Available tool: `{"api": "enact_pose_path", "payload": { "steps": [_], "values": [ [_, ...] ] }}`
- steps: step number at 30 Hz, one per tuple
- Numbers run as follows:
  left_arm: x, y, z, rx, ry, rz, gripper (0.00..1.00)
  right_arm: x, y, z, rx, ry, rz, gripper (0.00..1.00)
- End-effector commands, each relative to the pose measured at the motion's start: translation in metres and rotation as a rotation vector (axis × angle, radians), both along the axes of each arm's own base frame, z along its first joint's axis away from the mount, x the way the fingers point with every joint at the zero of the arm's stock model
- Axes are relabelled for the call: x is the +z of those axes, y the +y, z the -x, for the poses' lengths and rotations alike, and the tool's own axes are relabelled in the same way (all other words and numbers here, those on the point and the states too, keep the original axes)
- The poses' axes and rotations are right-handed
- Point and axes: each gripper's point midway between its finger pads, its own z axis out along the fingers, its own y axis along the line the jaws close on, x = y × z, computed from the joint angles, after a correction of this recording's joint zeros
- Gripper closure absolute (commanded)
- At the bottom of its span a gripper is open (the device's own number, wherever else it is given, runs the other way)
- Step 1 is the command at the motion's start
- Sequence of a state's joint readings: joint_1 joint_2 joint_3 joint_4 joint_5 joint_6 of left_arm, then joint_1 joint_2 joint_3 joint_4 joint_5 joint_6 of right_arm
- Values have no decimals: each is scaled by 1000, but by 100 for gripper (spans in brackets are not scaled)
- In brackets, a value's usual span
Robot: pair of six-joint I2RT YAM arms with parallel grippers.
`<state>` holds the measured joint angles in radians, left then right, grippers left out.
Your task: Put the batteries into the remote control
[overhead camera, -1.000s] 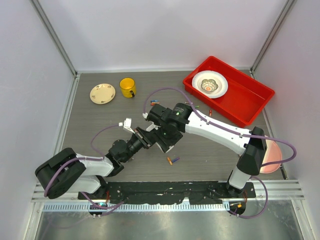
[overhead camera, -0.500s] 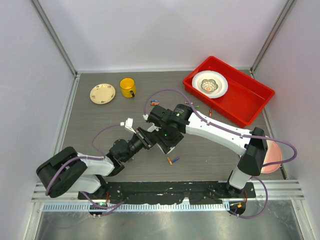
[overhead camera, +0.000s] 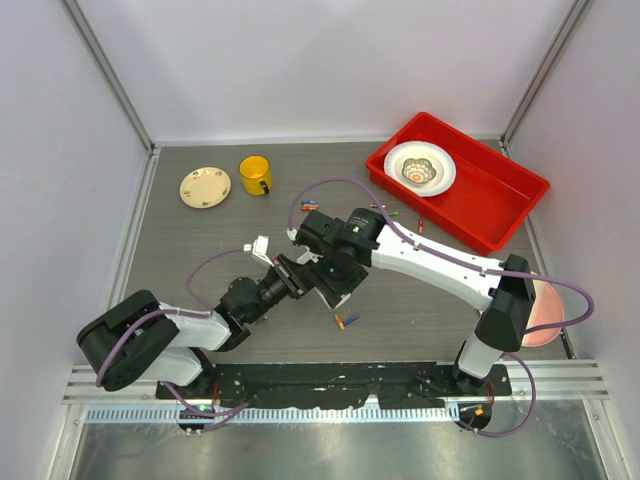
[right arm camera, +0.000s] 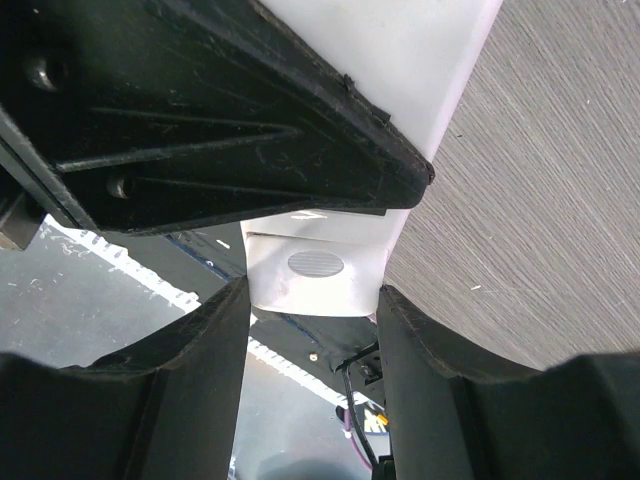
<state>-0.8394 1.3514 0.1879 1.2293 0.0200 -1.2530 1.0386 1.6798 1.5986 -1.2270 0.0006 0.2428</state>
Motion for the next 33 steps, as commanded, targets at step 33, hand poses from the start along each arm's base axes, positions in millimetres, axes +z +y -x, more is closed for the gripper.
{"api": "enact_pose_path", "payload": {
  "steps": [33],
  "values": [
    [106, 1, 31, -119, -228, 319, 100, 0, 16, -34, -129, -96, -107, 72]
  ]
}}
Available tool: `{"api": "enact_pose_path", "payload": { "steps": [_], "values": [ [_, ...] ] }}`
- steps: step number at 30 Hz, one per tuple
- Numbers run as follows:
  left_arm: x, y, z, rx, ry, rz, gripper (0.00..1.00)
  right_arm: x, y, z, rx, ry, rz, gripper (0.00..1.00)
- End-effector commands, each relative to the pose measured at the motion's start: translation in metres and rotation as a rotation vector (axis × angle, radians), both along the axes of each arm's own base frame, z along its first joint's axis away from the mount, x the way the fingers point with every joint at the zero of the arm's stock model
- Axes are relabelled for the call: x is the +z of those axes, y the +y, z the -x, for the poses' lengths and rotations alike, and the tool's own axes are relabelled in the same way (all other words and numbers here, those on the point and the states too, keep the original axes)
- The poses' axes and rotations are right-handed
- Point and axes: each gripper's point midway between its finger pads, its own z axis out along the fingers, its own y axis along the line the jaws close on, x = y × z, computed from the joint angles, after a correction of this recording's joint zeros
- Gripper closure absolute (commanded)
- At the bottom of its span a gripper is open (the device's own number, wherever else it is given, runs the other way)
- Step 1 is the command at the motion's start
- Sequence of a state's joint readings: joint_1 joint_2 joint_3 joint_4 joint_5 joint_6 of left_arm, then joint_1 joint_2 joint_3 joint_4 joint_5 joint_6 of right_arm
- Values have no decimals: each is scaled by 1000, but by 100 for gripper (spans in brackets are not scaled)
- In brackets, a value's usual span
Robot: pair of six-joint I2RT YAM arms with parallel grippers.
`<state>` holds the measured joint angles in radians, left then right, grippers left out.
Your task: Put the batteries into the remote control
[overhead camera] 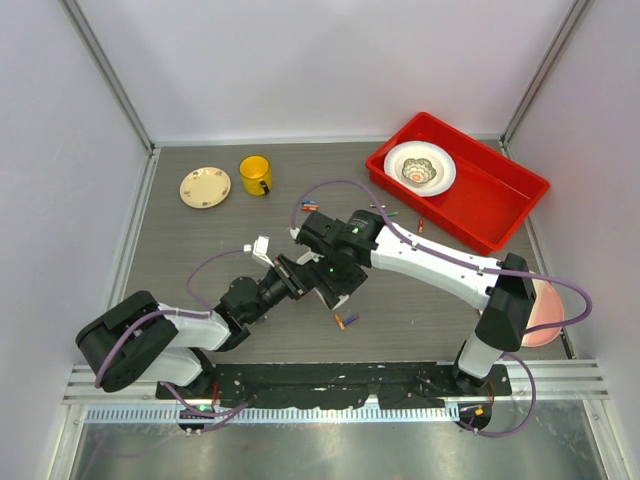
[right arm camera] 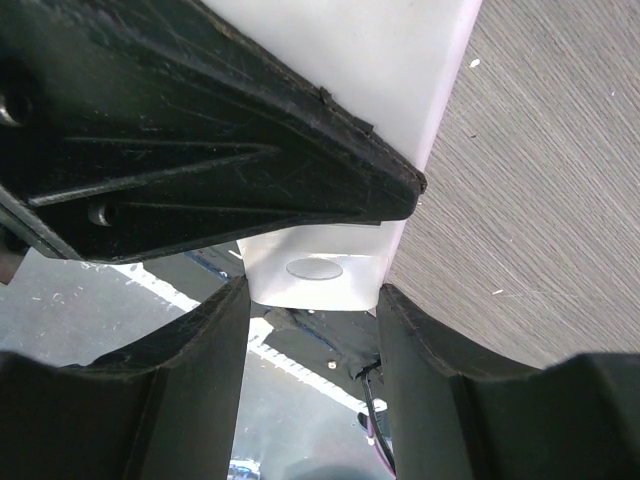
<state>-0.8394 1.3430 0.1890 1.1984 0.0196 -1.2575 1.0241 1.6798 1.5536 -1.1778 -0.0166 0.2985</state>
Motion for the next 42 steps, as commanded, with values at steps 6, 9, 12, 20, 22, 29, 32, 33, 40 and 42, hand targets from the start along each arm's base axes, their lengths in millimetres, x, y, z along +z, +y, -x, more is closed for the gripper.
{"api": "enact_pose_path", "payload": {
  "steps": [6, 9, 12, 20, 22, 29, 32, 33, 40, 42],
  "values": [
    [106, 2, 30, -110, -240, 326, 100, 13, 10, -32, -74, -126, -84, 63],
    [105, 2, 30, -107, -240, 320, 100, 14, 9, -31, -74, -126, -81, 57],
    [103, 1, 29, -104, -237, 317, 100, 14, 7, -30, -73, -123, -79, 52],
    [102, 1, 27, -98, -236, 312, 100, 16, 7, -29, -76, -119, -84, 35],
    [101, 1, 27, -100, -234, 312, 100, 15, 7, -28, -77, -117, -83, 28],
    [99, -1, 25, -95, -234, 302, 100, 21, 9, -28, -84, -117, -101, 19],
    [97, -2, 24, -95, -232, 297, 100, 30, 13, -31, -93, -133, -129, 18],
    [96, -2, 24, -96, -230, 295, 100, 35, 15, -32, -94, -140, -145, 18],
    [85, -4, 18, -77, -203, 275, 100, 73, 32, -26, -80, -133, -300, 13],
    [83, -4, 17, -73, -193, 273, 100, 88, 35, -24, -86, -142, -358, 13]
  ]
}}
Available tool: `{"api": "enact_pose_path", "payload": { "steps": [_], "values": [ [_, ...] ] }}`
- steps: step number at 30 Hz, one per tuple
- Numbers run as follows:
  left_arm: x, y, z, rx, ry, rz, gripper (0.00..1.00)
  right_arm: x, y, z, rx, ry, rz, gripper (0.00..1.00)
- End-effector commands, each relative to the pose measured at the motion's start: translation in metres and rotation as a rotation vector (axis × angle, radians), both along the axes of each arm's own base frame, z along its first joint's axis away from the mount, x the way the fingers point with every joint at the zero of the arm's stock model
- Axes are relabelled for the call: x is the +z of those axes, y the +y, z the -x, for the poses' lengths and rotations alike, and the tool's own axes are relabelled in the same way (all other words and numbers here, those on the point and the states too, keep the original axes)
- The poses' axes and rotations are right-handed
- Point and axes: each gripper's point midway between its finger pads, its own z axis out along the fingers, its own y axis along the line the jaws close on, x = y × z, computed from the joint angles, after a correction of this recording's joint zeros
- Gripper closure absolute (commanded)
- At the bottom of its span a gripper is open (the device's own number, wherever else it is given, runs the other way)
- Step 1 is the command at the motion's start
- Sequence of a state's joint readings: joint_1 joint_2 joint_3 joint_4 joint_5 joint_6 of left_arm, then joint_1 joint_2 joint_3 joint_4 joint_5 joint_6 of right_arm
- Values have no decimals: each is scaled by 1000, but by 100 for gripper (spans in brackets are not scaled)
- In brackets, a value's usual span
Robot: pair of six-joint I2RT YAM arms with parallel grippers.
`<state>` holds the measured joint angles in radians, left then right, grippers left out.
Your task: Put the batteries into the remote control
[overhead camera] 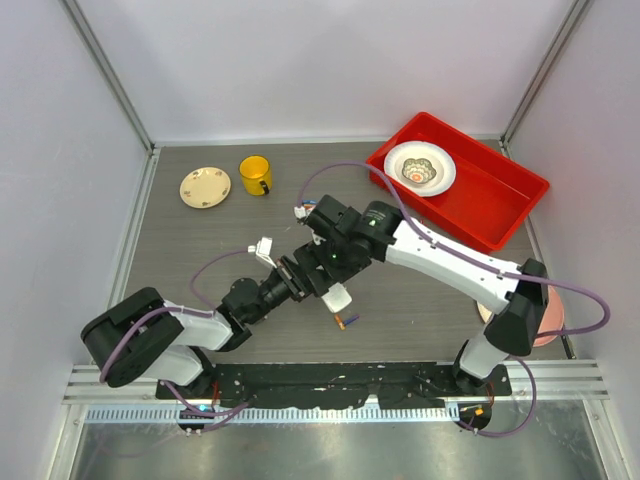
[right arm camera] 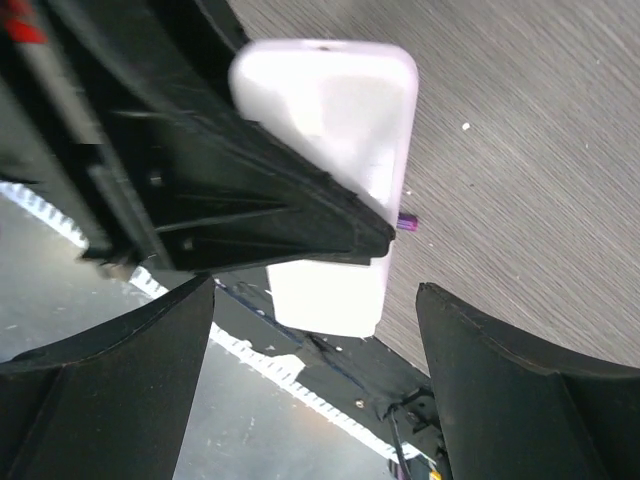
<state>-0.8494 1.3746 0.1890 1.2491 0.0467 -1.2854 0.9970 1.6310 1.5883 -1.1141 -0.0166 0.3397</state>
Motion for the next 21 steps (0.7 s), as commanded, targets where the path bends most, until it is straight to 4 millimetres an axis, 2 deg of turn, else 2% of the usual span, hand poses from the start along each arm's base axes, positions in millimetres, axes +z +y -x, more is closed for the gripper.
{"api": "enact_pose_path", "payload": {
  "steps": [1, 3, 4, 5, 6, 7, 8, 9, 10, 12, 13, 15, 16, 17, 19, 21],
  "values": [
    [78, 1, 8, -21, -187, 244, 100, 64, 19, -7, -26, -92, -235, 13],
    [79, 1, 6, -16, -177, 252, 100, 73, 7, -17, -83, -137, -256, 12],
    [79, 3, 5, -8, -176, 255, 100, 64, -3, -19, -114, -132, -245, 12],
    [82, 4, 4, -9, -171, 267, 100, 79, -7, -24, -142, -178, -323, 12],
    [84, 5, 4, -9, -169, 275, 100, 81, -10, -25, -180, -163, -382, 12],
    [86, 8, 1, -4, -169, 282, 100, 59, -24, -30, -237, -140, -378, 12],
    [88, 10, 1, -16, -168, 287, 100, 68, -19, -42, -263, -176, -481, 12],
    [89, 12, 1, -27, -138, 308, 100, 82, -26, -37, -290, -187, -574, 12],
    [90, 16, -5, -20, -132, 316, 100, 60, -33, -34, -309, -123, -596, 12],
    [89, 17, -4, -62, -97, 330, 100, 76, -29, -36, -307, -162, -737, 12],
    [89, 20, -8, -58, -92, 332, 100, 64, -29, -31, -315, -116, -759, 12],
    [86, 18, -5, -99, -77, 327, 100, 74, -23, -31, -305, -132, -844, 12],
    [88, 18, -6, -107, -80, 327, 100, 69, -23, -24, -297, -107, -872, 12],
    [86, 17, -5, -124, -74, 322, 100, 76, -20, -26, -285, -119, -917, 12],
    [87, 15, -1, -170, -70, 319, 100, 70, -19, -21, -282, -87, -951, 12],
    [85, 13, 1, -201, -65, 310, 100, 75, -16, -17, -251, -80, -1001, 12]
  ]
}}
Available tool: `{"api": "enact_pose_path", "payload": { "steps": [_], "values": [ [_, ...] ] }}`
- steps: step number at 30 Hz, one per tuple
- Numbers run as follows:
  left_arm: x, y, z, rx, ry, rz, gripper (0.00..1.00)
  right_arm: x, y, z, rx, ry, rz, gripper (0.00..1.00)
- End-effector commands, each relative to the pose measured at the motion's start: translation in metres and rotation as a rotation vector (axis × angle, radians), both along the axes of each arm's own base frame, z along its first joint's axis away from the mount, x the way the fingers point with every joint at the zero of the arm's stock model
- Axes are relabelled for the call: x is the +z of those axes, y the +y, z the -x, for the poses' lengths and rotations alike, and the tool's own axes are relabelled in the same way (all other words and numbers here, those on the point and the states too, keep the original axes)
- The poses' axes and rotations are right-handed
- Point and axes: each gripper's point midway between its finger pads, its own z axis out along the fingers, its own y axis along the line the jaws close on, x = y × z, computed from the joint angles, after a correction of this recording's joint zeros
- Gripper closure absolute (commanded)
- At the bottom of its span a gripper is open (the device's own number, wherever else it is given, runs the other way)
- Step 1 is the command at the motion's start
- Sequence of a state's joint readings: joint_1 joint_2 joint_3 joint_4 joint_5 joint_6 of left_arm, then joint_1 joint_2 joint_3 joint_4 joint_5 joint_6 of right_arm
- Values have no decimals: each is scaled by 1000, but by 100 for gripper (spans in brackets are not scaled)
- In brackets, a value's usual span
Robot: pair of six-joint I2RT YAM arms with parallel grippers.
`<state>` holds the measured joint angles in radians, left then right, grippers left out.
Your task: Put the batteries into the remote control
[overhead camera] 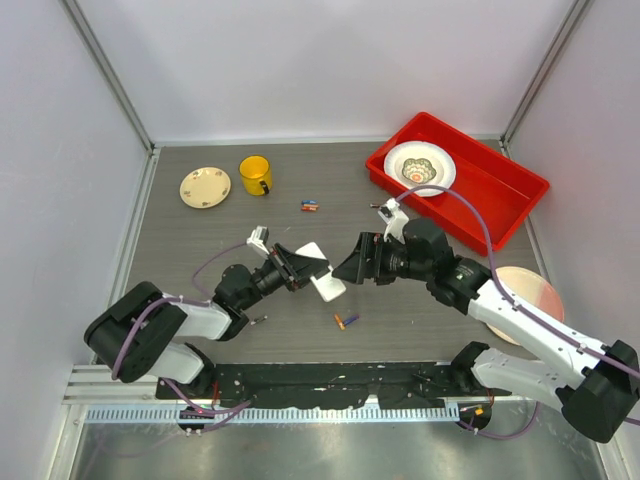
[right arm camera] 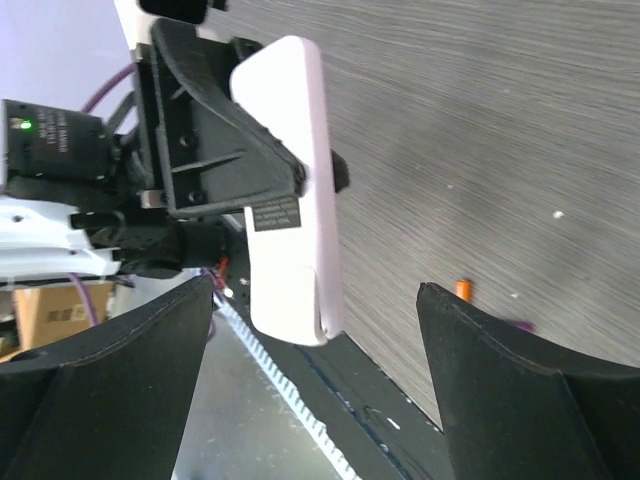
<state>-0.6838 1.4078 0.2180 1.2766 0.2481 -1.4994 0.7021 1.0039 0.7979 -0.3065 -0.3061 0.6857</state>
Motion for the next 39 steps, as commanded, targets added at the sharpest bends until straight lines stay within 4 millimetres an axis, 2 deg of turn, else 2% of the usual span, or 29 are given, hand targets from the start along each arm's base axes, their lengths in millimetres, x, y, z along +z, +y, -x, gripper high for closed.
{"api": "enact_pose_path", "payload": {
  "steps": [1, 2, 9, 18, 24, 39],
  "values": [
    [72, -3, 21, -134, -212, 191, 100, 47, 20, 2, 67, -90, -253, 12],
    [72, -3, 21, -140, -214, 188, 100, 55, 21, 2, 75, -107, -295, 12],
    [76, -8, 21, -167, -221, 193, 100, 43, 21, 11, 137, -80, -324, 14],
    [81, -12, 17, -173, -233, 201, 100, 23, 18, 23, 189, -37, -275, 18],
    [81, -13, 17, -176, -234, 199, 100, 14, 16, 31, 210, 1, -268, 23],
    [83, -13, 18, -179, -245, 199, 100, 7, 22, 37, 238, 52, -311, 38]
  ]
}}
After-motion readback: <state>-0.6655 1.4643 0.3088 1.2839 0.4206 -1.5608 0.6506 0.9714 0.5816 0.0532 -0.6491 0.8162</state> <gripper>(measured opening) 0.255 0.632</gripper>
